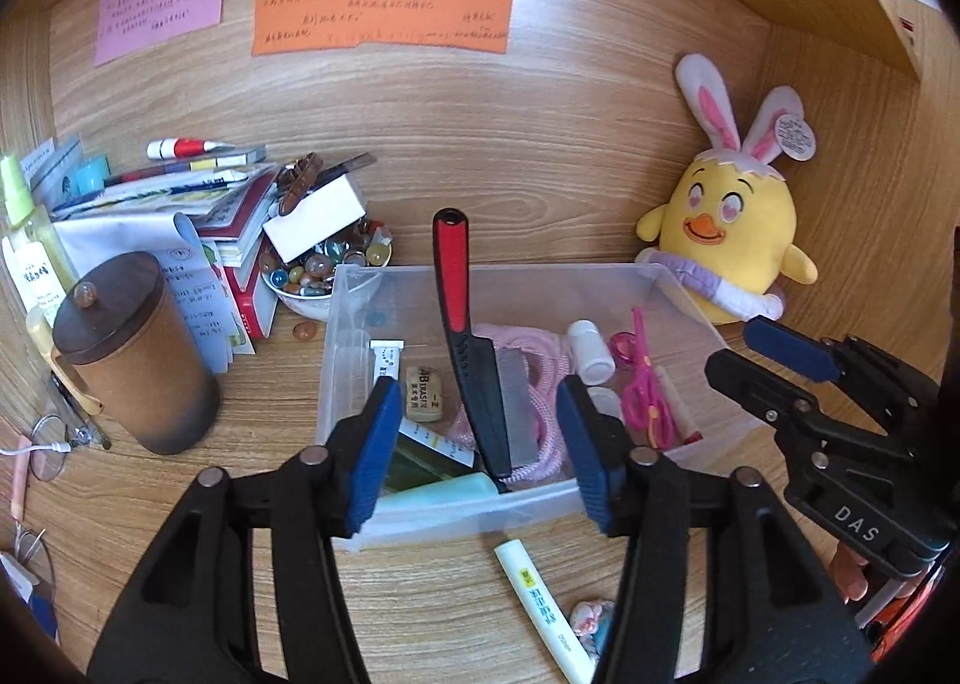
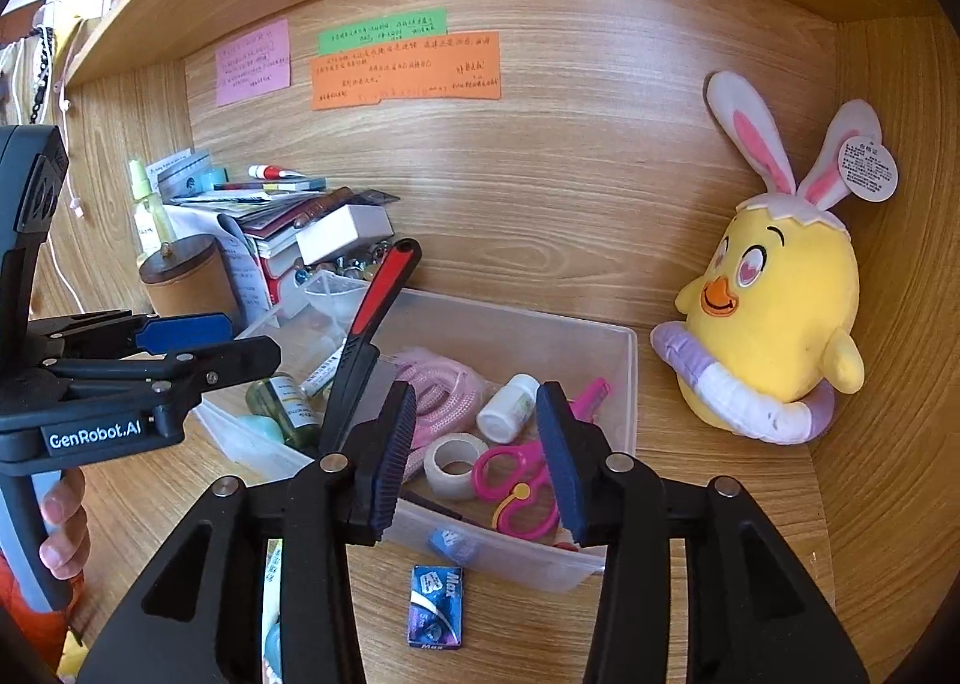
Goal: Organize objects
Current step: 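Lower the eraser and pink scissors into the clear box and open both tools, then grasp the white glue stick with the left tool while the right tool grasps the blue tape roll, then lower the glue stick and tape roll into the clear box and open both tools, then grasp the rope bracelet with the left tool while the right tool grasps the blue Max staple box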
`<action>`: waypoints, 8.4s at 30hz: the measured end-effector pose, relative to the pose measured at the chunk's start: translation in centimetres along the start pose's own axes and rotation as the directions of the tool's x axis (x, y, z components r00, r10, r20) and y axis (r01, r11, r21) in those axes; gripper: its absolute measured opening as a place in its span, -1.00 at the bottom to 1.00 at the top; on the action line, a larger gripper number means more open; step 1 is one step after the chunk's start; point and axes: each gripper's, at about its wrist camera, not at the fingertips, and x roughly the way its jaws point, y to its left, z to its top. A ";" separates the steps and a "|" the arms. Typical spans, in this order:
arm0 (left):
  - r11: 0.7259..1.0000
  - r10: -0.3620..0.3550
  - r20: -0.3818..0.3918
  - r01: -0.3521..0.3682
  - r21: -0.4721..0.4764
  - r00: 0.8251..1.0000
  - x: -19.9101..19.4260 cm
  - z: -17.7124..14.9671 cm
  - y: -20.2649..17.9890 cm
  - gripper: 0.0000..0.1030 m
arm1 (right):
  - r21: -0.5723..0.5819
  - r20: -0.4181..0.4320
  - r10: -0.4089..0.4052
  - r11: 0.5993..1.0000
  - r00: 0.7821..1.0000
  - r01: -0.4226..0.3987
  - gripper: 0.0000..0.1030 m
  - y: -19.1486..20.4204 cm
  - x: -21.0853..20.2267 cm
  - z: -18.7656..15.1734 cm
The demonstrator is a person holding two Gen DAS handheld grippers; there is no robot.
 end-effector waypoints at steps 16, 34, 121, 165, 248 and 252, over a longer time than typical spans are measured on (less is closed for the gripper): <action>1.000 0.023 -0.098 -0.022 0.010 0.995 -0.6 -4.3 0.5 0.52 | 0.009 -0.105 0.145 0.989 0.984 -0.145 -0.11 2.1 -1.4 -5.1; 0.998 -0.001 -0.245 0.015 0.053 0.970 2.8 -7.6 -1.1 0.26 | -0.051 -0.301 0.216 0.969 0.929 -0.242 -0.26 5.9 0.8 -10.4; 0.998 0.064 0.020 -0.065 0.013 0.998 -5.7 -4.2 2.0 -0.73 | 0.089 -0.035 0.144 0.986 0.989 -0.140 -0.30 0.3 -3.4 -3.3; 1.000 0.012 -0.104 -0.011 0.008 0.995 0.1 -0.8 3.4 -0.71 | 0.109 -0.214 0.129 0.988 0.968 -0.107 -0.29 -1.2 6.8 -0.4; 0.983 -0.086 -0.273 0.127 0.134 0.958 0.6 -8.7 -2.9 -0.78 | 0.037 -0.168 0.122 0.992 0.978 -0.118 -0.51 0.5 -1.6 -6.0; 0.986 -0.088 -0.220 0.116 0.116 0.972 -0.8 -7.4 -2.2 -0.78 | 0.046 -0.131 0.125 0.992 0.983 -0.120 -0.51 0.3 -2.4 -5.2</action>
